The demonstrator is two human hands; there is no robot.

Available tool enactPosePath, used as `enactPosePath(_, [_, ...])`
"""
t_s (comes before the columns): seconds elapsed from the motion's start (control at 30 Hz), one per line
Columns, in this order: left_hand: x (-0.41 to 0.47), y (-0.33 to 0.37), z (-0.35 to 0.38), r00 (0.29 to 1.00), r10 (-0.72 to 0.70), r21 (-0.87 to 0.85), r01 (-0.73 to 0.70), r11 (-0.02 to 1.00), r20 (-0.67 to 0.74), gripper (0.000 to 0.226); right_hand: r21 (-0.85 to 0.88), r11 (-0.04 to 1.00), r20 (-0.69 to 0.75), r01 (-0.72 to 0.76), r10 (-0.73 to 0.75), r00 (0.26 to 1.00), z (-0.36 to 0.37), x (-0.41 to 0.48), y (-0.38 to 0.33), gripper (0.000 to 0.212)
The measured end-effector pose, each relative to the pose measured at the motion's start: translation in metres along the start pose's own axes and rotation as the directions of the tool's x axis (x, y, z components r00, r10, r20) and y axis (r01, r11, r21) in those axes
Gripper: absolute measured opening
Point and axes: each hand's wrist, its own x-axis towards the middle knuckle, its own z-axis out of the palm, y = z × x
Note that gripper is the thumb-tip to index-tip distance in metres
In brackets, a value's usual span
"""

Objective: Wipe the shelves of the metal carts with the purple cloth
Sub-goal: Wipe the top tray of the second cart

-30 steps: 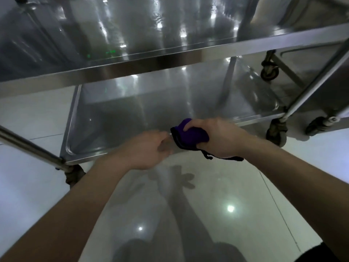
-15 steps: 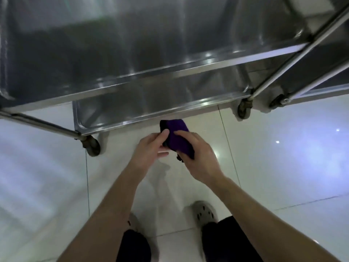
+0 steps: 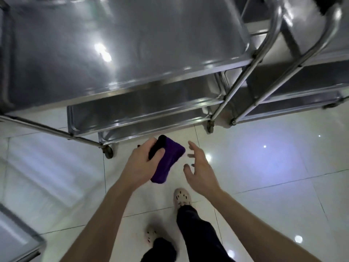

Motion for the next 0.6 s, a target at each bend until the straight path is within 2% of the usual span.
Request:
enactPosePath(0.13, [-0.026, 0.058, -0.007, 0.992, 0.124, 0.097, -0.125, 0.987, 0.008, 0.015, -0.141, 0.985, 0.011, 0.099, -0.098, 0.995, -0.057, 0.014, -0.026, 0.098])
enactPosePath(0.2, [-0.038, 0.082, -0.006, 0.985, 0.175, 0.076, -0.174, 0.982, -0.010, 0.019, -0.158, 0.975, 0.053, 0.158, -0.151, 0.987, -0.081, 0.022, -0.038, 0.105])
enactPosePath(0.23, [-0.044, 0.093, -0.005, 0.979, 0.203, 0.047, -0.202, 0.978, -0.028, 0.021, -0.157, 0.972, 0.080, 0.172, -0.161, 0.984, -0.091, 0.025, -0.045, 0.101])
enactPosePath(0.27, [-0.051, 0.103, -0.004, 0.972, 0.231, 0.011, -0.231, 0.973, -0.046, 0.021, -0.143, 0.973, 0.100, 0.179, -0.166, 0.981, -0.102, 0.027, -0.050, 0.089])
enactPosePath(0.37, [-0.069, 0.129, 0.006, 0.963, 0.246, -0.115, -0.258, 0.959, -0.113, 0.012, -0.092, 0.985, 0.095, 0.149, -0.141, 0.986, -0.138, 0.020, -0.056, 0.023])
enactPosePath(0.4, [-0.073, 0.135, 0.011, 0.960, 0.230, -0.129, -0.252, 0.959, -0.161, 0.012, -0.065, 0.990, 0.084, 0.126, -0.120, 0.989, -0.152, 0.014, -0.054, 0.014])
enactPosePath(0.53, [-0.090, 0.150, 0.043, 0.900, 0.161, -0.053, -0.199, 0.978, -0.405, 0.011, 0.210, 0.977, 0.031, 0.044, -0.052, 0.998, -0.210, -0.028, -0.038, 0.013])
enactPosePath(0.6, [-0.093, 0.158, 0.069, 0.882, 0.125, -0.050, -0.166, 0.985, -0.455, 0.010, 0.311, 0.950, 0.006, 0.034, -0.037, 0.999, -0.240, -0.046, -0.030, 0.015])
